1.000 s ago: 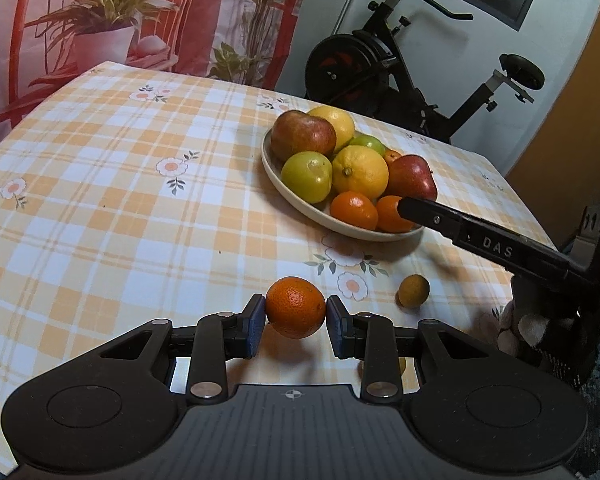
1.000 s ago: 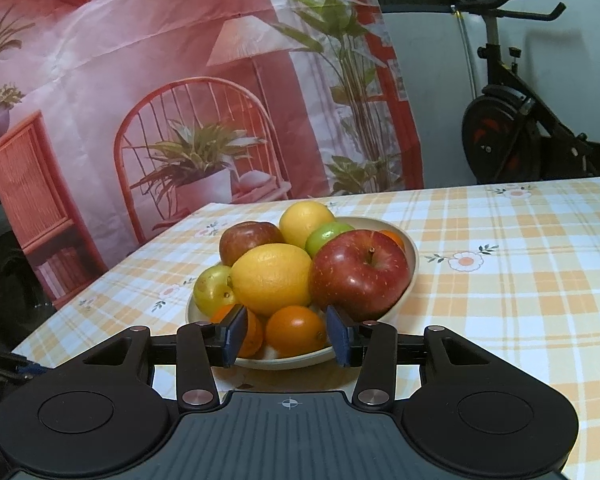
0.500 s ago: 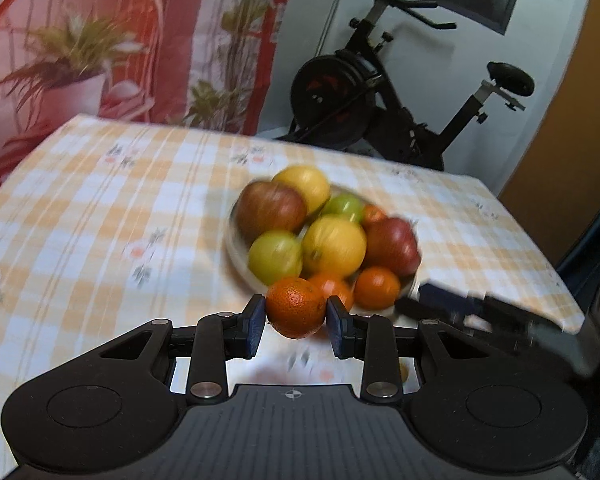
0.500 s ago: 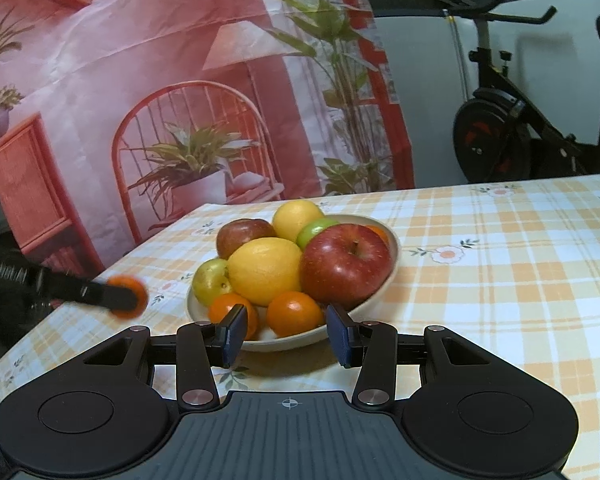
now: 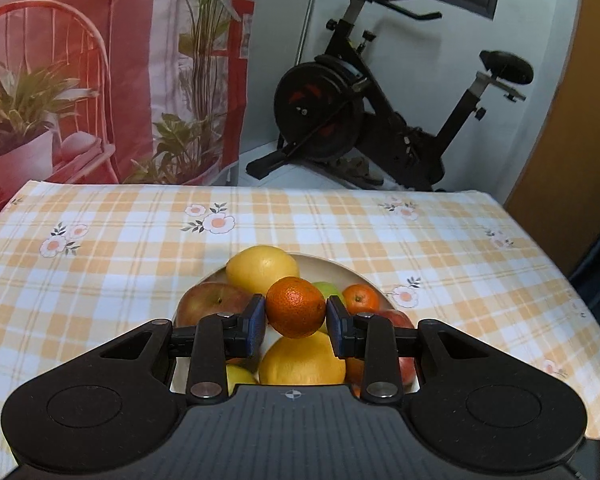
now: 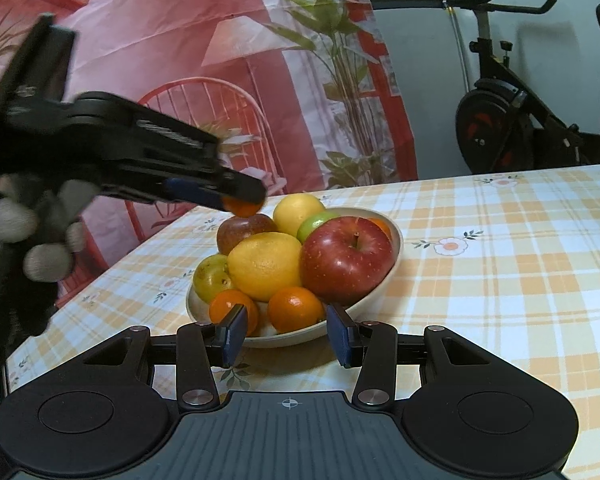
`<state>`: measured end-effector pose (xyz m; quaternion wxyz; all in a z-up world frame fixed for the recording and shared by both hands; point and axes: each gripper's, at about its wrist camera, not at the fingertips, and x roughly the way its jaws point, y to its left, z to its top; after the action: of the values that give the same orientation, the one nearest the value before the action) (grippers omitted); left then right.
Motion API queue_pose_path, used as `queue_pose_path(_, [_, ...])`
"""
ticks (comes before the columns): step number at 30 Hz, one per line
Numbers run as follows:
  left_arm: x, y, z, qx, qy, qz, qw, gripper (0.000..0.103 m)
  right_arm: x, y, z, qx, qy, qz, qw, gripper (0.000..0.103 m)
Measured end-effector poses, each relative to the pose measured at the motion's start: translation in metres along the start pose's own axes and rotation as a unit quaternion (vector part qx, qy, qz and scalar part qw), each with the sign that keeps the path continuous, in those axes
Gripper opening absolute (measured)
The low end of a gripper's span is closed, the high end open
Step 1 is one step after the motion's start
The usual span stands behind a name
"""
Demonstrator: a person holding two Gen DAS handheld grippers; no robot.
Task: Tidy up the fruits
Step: 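Open the left tool to drop the orange onto the plate, then move the left tool to the small brown fruit and close on it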
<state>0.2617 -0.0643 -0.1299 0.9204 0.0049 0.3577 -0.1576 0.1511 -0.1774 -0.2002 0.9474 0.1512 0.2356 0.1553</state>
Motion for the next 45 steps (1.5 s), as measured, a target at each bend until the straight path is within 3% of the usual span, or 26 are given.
queue_pose_path(10, [0.02, 0.002, 0.006, -0.006, 0.024, 0.013, 0.9996, 0.035, 0.0, -0.001, 0.001, 0.003, 0.002, 0.005, 1.0, 0.042])
queue_pose_path(14, [0.019, 0.005, 0.007, -0.015, 0.024, 0.007, 0.9996, 0.038, 0.0, -0.001, 0.001, 0.003, 0.002, 0.005, 1.0, 0.042])
queue_pose_path(16, [0.018, 0.005, 0.007, -0.019, 0.025, 0.001, 0.9995, 0.046, 0.0, -0.001, 0.001, 0.003, 0.002, 0.005, 1.0, 0.042])
queue_pose_path(23, [-0.001, 0.008, 0.003, -0.029, 0.012, -0.006, 0.9995, 0.046, -0.001, 0.001, 0.0, -0.005, -0.001, 0.004, 1.0, 0.042])
queue_pose_path(36, [-0.067, 0.014, -0.057, -0.026, -0.019, -0.01, 0.9994, 0.046, -0.019, 0.006, -0.008, -0.029, 0.011, -0.023, 0.999, 0.042])
queue_pose_path(45, [-0.083, 0.012, -0.105, 0.0, 0.003, -0.028, 0.9996, 0.046, -0.028, 0.005, -0.012, -0.033, 0.015, -0.044, 0.998, 0.042])
